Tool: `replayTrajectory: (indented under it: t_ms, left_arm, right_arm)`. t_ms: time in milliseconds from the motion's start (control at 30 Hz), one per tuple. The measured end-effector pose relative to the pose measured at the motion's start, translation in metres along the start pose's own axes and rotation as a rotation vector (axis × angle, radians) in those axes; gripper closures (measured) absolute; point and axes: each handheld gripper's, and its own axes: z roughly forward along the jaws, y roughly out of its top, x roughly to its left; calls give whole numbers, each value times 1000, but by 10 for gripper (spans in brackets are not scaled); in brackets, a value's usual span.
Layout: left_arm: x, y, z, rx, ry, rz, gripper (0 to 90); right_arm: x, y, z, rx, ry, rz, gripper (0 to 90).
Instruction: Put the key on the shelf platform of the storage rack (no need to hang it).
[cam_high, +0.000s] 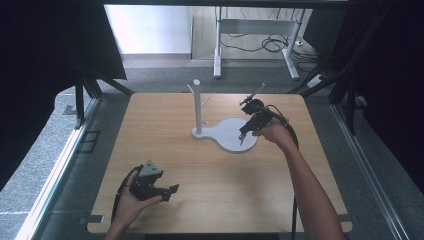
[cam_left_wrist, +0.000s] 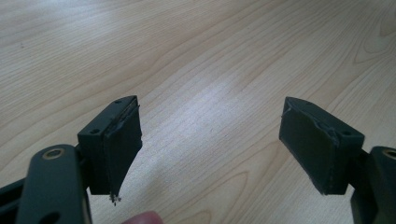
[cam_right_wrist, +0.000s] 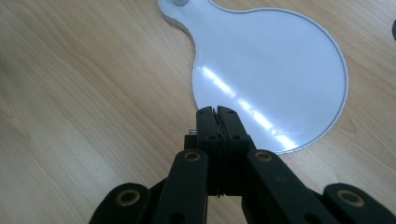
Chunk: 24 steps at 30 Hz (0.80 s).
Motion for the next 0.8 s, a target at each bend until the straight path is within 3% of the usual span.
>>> replayTrajectory:
  t_ms: [267, 800]
  left_arm:
    - [0, 0, 0, 0, -2, 1, 214]
    - [0, 0, 0, 1, -5, 2, 214]
  right_arm:
    - [-8, 6, 4, 2, -8, 16, 899]
    - [-23, 17, 29, 7, -5, 58, 899]
